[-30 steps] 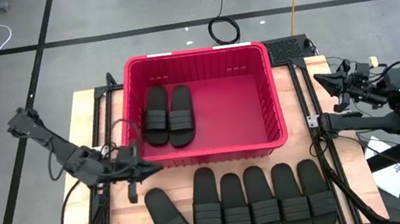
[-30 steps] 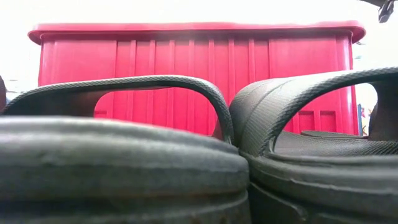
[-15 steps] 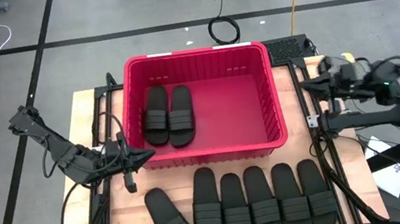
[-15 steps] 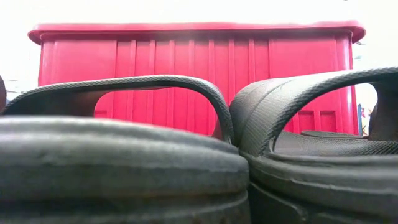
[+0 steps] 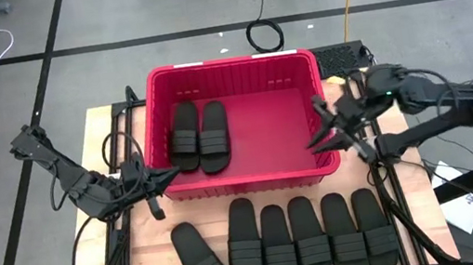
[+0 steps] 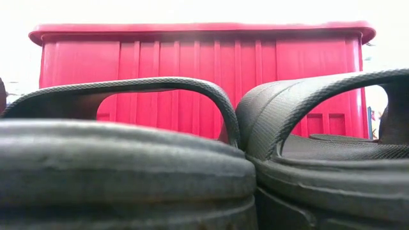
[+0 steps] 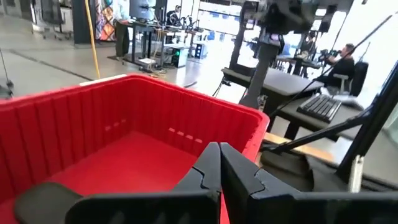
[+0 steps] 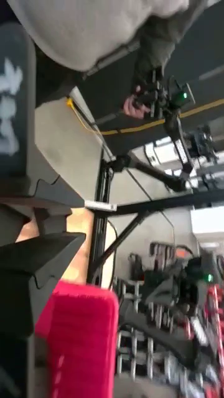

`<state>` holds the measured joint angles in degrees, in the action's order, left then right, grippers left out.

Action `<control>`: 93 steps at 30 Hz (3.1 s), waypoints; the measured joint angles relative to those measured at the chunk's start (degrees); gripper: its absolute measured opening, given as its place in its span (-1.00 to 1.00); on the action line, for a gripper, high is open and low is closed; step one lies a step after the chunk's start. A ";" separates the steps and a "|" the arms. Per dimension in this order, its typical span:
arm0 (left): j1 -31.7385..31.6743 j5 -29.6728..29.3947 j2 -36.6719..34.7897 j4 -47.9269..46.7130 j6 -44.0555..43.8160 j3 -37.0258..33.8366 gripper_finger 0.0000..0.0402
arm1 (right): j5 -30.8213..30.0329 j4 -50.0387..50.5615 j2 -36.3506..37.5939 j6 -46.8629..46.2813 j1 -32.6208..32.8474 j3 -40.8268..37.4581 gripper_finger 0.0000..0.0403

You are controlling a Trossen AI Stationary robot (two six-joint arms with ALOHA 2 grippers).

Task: Pick and place slides into bin
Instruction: Put the black slide into the red bin

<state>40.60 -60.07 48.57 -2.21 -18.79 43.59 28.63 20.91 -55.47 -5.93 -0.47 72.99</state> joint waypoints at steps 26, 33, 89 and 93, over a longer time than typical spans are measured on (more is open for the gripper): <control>2.87 48.57 -10.44 -18.50 -13.92 -0.02 -0.99 | -47.91 -1.82 -26.93 -10.16 23.22 15.38 -0.38; 12.23 55.32 5.22 -12.12 -22.86 -0.07 -0.97 | -48.49 8.82 -18.26 -5.91 23.22 15.39 -0.89; 2.80 68.44 45.45 10.63 -41.77 0.00 -0.52 | -43.35 26.99 -2.42 -4.75 21.58 15.30 -1.00; 2.89 71.15 44.98 14.83 -40.00 0.01 -0.92 | -43.33 27.43 -2.40 -2.52 21.58 15.30 -1.00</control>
<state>43.48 11.08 93.55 12.62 -58.80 43.60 -14.70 48.34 -57.87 -8.45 21.10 88.29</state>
